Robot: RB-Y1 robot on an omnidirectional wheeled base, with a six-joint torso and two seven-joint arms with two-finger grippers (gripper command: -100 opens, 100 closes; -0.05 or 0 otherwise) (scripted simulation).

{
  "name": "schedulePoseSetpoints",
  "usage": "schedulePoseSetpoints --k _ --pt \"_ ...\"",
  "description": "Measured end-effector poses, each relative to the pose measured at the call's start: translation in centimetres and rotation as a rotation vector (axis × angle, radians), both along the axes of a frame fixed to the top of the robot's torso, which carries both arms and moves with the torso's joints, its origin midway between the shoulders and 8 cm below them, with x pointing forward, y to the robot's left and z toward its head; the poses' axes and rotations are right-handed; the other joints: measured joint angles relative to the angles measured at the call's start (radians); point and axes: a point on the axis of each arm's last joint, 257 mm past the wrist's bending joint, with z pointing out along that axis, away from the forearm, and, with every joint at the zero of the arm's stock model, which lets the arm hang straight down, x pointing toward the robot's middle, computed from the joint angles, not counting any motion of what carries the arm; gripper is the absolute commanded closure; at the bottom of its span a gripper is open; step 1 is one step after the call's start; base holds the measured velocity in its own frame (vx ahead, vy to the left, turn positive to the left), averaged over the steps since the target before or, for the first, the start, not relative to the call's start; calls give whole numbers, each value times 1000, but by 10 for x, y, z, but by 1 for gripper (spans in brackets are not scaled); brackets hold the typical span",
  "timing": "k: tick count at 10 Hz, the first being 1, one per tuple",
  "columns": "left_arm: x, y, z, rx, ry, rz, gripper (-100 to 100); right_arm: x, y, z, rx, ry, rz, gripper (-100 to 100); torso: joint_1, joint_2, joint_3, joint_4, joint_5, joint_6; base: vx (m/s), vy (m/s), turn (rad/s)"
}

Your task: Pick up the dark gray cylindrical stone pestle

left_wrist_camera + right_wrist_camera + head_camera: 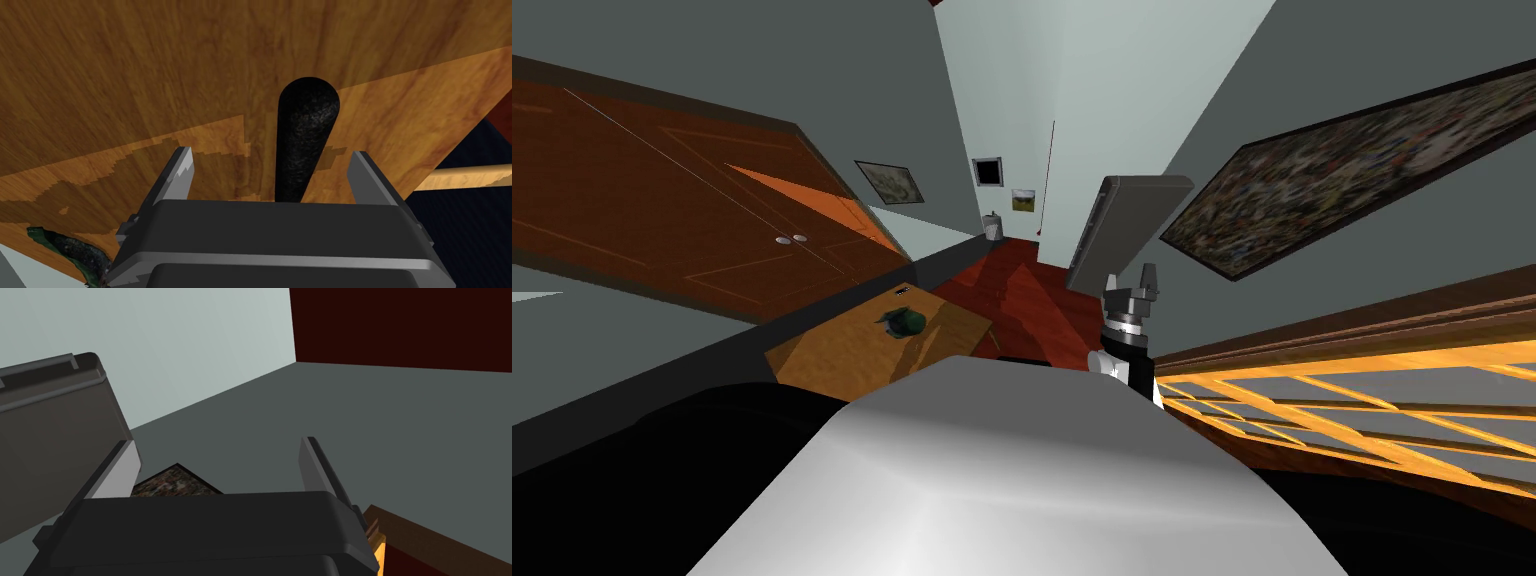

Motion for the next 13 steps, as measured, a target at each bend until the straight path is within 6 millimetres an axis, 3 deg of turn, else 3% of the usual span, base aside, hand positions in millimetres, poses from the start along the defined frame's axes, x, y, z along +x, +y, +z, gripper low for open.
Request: schedulePoseSetpoints --k 10,11,13 --pt "-35 -19 -9 4 8 132 -100 0 0 0 0 0 0 0 0 -1 0 0 0 -1 -36 6 -109" --pt "-35 -19 -9 3 6 133 100 0 0 0 0 0 0 0 1 -2 -1 0 0 -1 0 0 0" --pt "-36 -18 -9 4 8 133 100 0 0 0 0 0 0 0 1 -3 -2 0 1 0 0 0 0"
